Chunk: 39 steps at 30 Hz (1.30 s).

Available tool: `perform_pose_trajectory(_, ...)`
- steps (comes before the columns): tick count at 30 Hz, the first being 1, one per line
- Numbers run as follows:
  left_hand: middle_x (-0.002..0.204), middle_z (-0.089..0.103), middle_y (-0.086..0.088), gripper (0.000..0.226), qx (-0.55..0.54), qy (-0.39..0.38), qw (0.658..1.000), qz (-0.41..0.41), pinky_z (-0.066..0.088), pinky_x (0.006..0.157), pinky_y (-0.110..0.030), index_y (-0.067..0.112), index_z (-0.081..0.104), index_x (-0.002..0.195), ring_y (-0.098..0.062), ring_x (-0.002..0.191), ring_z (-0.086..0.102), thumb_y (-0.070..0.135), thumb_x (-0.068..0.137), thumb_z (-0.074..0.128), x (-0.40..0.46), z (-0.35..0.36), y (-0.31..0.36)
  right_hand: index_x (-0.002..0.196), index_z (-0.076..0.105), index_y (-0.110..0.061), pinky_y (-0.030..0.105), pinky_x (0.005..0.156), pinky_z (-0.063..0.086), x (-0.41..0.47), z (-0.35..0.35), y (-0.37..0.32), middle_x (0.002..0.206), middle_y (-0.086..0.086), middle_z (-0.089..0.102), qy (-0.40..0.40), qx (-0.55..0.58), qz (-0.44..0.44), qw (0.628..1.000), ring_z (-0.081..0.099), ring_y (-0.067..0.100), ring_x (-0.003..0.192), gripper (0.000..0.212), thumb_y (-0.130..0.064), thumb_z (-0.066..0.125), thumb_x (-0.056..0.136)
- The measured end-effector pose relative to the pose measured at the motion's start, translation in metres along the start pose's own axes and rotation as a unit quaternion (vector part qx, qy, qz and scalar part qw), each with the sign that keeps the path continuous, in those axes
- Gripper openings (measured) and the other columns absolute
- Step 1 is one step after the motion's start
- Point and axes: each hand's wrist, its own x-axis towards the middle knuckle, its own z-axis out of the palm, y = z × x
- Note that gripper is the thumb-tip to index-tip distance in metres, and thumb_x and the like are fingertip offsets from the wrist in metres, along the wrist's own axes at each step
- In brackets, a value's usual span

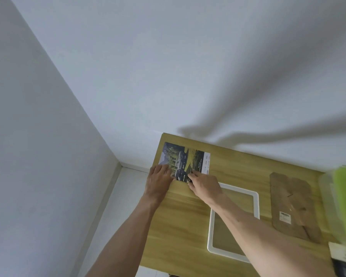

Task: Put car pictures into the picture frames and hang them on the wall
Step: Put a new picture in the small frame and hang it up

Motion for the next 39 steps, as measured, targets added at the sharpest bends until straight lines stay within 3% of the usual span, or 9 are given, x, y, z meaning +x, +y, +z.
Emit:
perform_pose_trajectory(3,0.088,0.070,0.001,0.021,0.014,0.046,0.998,0.036,0.041,0.088,-0.032,0.016,0.071,0.078,-0.021,0.087,0.065,0.036,0.075,0.079,-0.004,0.002,-0.001,0.100,0.072,-0.009,0.029,0.042,0.053,-0.006,0.007,0.001,0.086,0.001,0.071,0.053,0.016,-0.026,0.998,0.069,0.019,0.060,0.022,-0.018,0.075,0.080)
perform_pose_trajectory(9,0.075,0.067,0.004,0.044,0.023,0.075,0.997,0.025,0.047,0.087,-0.034,0.018,0.069,0.071,-0.019,0.080,0.063,0.046,0.096,0.046,-0.015,-0.002,0.013,0.104,0.071,-0.012,0.033,0.060,0.059,-0.015,0.004,0.002,0.092,0.004,0.072,0.140,0.038,-0.054,0.988,0.070,0.022,0.080,0.032,-0.013,0.080,0.073)
perform_pose_trajectory(13,0.076,0.070,0.005,0.046,-0.039,0.106,0.994,0.001,0.045,0.085,-0.029,0.017,0.072,0.073,-0.017,0.079,0.065,0.050,0.094,0.047,-0.013,-0.024,0.035,0.094,0.073,-0.012,0.031,0.053,0.058,-0.023,-0.011,0.015,0.087,0.001,0.072,0.183,0.085,-0.034,0.979,0.069,0.019,0.070,0.026,0.002,0.080,0.073)
perform_pose_trajectory(16,0.088,0.070,0.008,0.043,-0.159,0.120,0.979,-0.050,0.042,0.087,-0.027,0.019,0.074,0.086,-0.016,0.090,0.063,0.056,0.089,0.052,-0.007,-0.046,0.055,0.090,0.072,-0.013,0.030,0.043,0.052,-0.035,-0.027,0.032,0.083,-0.002,0.067,0.202,0.149,0.002,0.968,0.062,0.016,0.061,0.012,-0.002,0.072,0.085)
perform_pose_trajectory(21,0.099,0.067,0.008,0.041,-0.333,0.114,0.919,-0.181,0.046,0.082,-0.023,0.025,0.063,0.105,-0.008,0.094,0.059,0.055,0.078,0.072,0.012,-0.100,0.095,0.094,0.069,-0.010,0.023,0.060,0.038,-0.069,-0.059,0.069,0.085,-0.006,0.063,0.203,0.285,0.058,0.935,0.056,0.013,0.070,0.012,-0.003,0.058,0.095)
perform_pose_trajectory(27,0.089,0.070,0.011,0.033,-0.469,0.103,0.839,-0.257,0.050,0.069,-0.019,0.026,0.065,0.095,0.000,0.082,0.065,0.048,0.074,0.080,0.027,-0.141,0.151,0.084,0.066,-0.019,0.020,0.056,0.031,-0.123,-0.092,0.116,0.066,-0.007,0.057,0.179,0.485,0.128,0.846,0.042,0.007,0.057,0.018,-0.013,0.058,0.098)
perform_pose_trajectory(31,0.092,0.073,-0.003,0.042,-0.560,0.086,0.768,-0.299,0.060,0.079,-0.042,0.019,0.063,0.108,-0.020,0.086,0.072,0.028,0.073,0.083,0.023,-0.127,0.190,0.097,0.068,-0.029,0.020,0.065,0.046,-0.166,-0.090,0.143,0.086,-0.003,0.070,0.187,0.562,0.162,0.789,0.062,0.012,0.075,0.012,-0.020,0.061,0.097)
perform_pose_trajectory(35,0.095,0.069,-0.010,0.047,-0.545,0.029,0.789,-0.282,0.061,0.076,-0.040,0.017,0.061,0.119,-0.027,0.089,0.070,0.005,0.076,0.075,0.004,-0.109,0.229,0.121,0.059,-0.036,0.030,0.068,0.058,-0.200,-0.082,0.159,0.094,0.001,0.068,0.180,0.612,0.204,0.743,0.067,0.016,0.088,0.030,-0.019,0.064,0.096)
perform_pose_trajectory(39,0.097,0.066,-0.010,0.061,-0.511,-0.032,0.820,-0.256,0.057,0.072,-0.032,0.021,0.057,0.130,-0.018,0.082,0.065,-0.007,0.076,0.066,-0.020,-0.096,0.254,0.126,0.055,-0.034,0.019,0.057,0.052,-0.224,-0.071,0.163,0.094,0.002,0.066,0.171,0.636,0.221,0.719,0.066,0.014,0.087,0.036,-0.017,0.064,0.096)
